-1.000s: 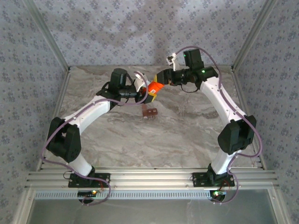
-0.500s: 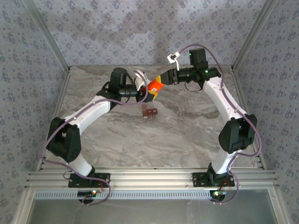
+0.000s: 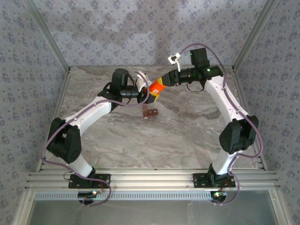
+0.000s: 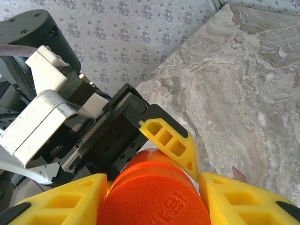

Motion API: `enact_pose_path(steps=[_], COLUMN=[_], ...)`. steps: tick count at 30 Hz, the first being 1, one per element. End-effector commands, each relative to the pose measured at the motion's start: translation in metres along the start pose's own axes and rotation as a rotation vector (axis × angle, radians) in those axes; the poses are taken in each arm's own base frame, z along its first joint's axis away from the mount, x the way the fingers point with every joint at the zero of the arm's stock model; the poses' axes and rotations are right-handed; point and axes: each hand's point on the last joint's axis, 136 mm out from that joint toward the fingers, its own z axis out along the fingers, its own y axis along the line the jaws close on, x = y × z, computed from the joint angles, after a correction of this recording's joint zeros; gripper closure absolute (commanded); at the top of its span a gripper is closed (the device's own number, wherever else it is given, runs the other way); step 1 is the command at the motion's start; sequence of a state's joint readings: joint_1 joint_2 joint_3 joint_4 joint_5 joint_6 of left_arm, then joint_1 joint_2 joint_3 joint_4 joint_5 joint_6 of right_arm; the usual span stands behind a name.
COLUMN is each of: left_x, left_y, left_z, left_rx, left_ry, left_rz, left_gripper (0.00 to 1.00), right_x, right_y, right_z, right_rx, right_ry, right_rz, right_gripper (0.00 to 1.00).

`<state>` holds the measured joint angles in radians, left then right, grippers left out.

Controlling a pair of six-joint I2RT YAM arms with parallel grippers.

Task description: Sort the pills into containers

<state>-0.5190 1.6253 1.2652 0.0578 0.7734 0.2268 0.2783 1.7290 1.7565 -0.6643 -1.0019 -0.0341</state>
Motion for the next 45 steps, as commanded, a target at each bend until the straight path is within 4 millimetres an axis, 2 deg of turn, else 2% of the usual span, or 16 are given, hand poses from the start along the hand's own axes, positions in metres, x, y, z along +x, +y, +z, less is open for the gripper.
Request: enact_pose_path(steps=[1, 6, 8, 11, 19, 21, 27, 30, 32, 35, 38, 41, 45], left_x=[-0.002, -0.001, -0.001, -0.001, 0.000, -0.002, -0.001, 0.000, 0.001, 0.003, 0.005, 0.004, 0.005], left_y=[0.002, 0.002, 0.003, 0.003, 0.004, 0.003, 0.004, 0.004, 0.005, 0.008, 0.011, 0.011, 0.012], left_z=[-0.008, -0.007, -0.008, -0.008, -0.009, -0.008, -0.008, -0.007, -0.007, -0.007, -0.007, -0.007, -0.007], left_rx=[-0.007, -0.007, -0.008, -0.013, -0.014, -0.012, -0.012, -0.014, -0.018, -0.036, -0.051, -0.051, -0.050], left_ry=[0.003, 0.004, 0.004, 0.005, 0.006, 0.004, 0.006, 0.009, 0.011, 0.018, 0.026, 0.028, 0.030], left_rz=[-0.002, -0.005, -0.005, -0.001, -0.003, 0.000, -0.001, -0.002, -0.004, -0.002, 0.009, 0.011, 0.012], left_gripper=[1.00, 1.00, 1.00, 1.00, 1.00, 1.00, 1.00, 1.00, 1.00, 1.00, 1.00, 1.00, 1.00], right_x=[-0.002, -0.012, -0.017, -0.029, -0.028, -0.027, -0.030, -0.037, -0.043, -0.044, -0.030, -0.016, -0.006], right_y=[-0.008, -0.007, -0.014, -0.015, -0.010, -0.008, -0.006, -0.006, -0.008, -0.032, -0.057, -0.057, -0.042], right_z=[-0.010, -0.010, -0.011, -0.015, -0.019, -0.017, -0.017, -0.024, -0.031, -0.043, -0.050, -0.041, -0.022], right_rx=[0.053, 0.024, 0.021, -0.022, -0.016, -0.024, -0.005, 0.033, 0.065, 0.199, 0.331, 0.367, 0.375], right_ry=[0.012, -0.022, -0.055, -0.114, -0.112, -0.104, -0.113, -0.144, -0.175, -0.202, -0.243, -0.238, -0.193], right_rz=[-0.048, -0.037, 0.004, 0.027, 0.014, 0.019, 0.049, 0.072, 0.112, 0.345, 0.619, 0.720, 0.732], right_gripper=[0.66, 0.67, 0.70, 0.70, 0.68, 0.63, 0.25, 0.13, 0.10, 0.10, 0.10, 0.10, 0.10])
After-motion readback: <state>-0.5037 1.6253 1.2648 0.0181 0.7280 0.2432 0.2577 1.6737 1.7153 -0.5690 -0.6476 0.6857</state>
